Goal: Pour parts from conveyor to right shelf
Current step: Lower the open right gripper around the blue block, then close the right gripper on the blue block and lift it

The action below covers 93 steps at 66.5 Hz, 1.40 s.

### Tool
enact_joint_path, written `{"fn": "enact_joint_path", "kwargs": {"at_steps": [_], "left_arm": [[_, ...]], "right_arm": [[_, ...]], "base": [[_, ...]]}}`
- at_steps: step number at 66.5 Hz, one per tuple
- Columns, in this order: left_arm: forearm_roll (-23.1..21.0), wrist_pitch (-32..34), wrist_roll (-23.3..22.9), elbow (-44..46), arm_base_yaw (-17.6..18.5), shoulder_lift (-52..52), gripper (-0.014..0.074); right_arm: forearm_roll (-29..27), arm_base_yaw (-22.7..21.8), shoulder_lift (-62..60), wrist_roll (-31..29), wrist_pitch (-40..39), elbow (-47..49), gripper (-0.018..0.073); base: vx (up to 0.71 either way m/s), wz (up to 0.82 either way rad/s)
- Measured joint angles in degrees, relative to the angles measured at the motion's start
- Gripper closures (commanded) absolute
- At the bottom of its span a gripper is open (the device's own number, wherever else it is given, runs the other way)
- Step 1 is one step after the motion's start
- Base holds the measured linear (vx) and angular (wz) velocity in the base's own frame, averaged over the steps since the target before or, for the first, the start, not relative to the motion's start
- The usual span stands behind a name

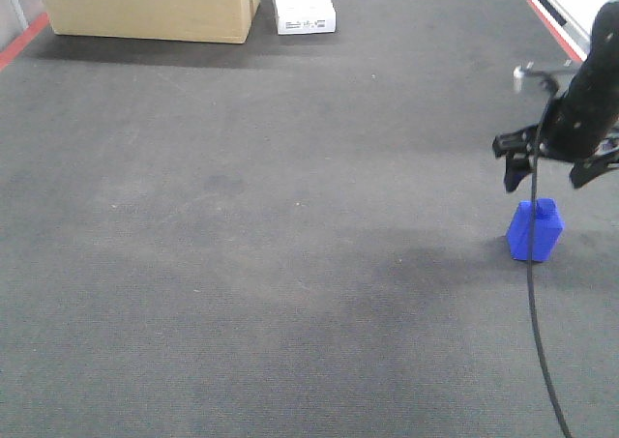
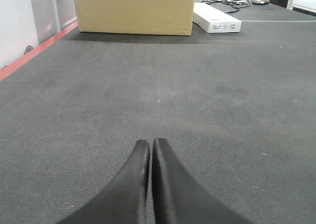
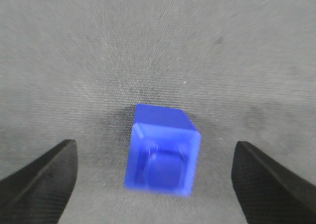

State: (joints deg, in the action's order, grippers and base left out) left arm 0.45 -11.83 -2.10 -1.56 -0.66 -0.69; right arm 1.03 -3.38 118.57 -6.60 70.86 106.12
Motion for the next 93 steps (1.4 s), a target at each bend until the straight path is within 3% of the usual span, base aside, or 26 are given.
{"fn": "enact_joint_path", "kwargs": {"at_steps": [41, 63, 77, 93], "left_arm": [[0.0, 0.0, 0.0, 0.0, 0.0, 0.0, 0.0603], [0.0, 0.0, 0.0, 0.0, 0.0, 0.0, 0.0603], [0.0, 0.0, 0.0, 0.0, 0.0, 0.0, 0.0603], [0.0, 0.0, 0.0, 0.0, 0.0, 0.0, 0.0603]], "right_arm": [[-0.3, -1.5, 8.5, -0.7, -0.2, 0.1, -0.0012], [-7.2, -3.7, 8.5, -5.0, -0.3, 0.2, 0.0253], [-8.0, -3.7, 8.5, -6.6, -0.4, 0.3, 0.0577], [-7.6, -3.6, 7.1, -6.7, -0.4, 0.3, 0.0566]], "base": [[0.0, 0.0], [0.0, 0.0], [0.0, 0.0], [0.0, 0.0]]}}
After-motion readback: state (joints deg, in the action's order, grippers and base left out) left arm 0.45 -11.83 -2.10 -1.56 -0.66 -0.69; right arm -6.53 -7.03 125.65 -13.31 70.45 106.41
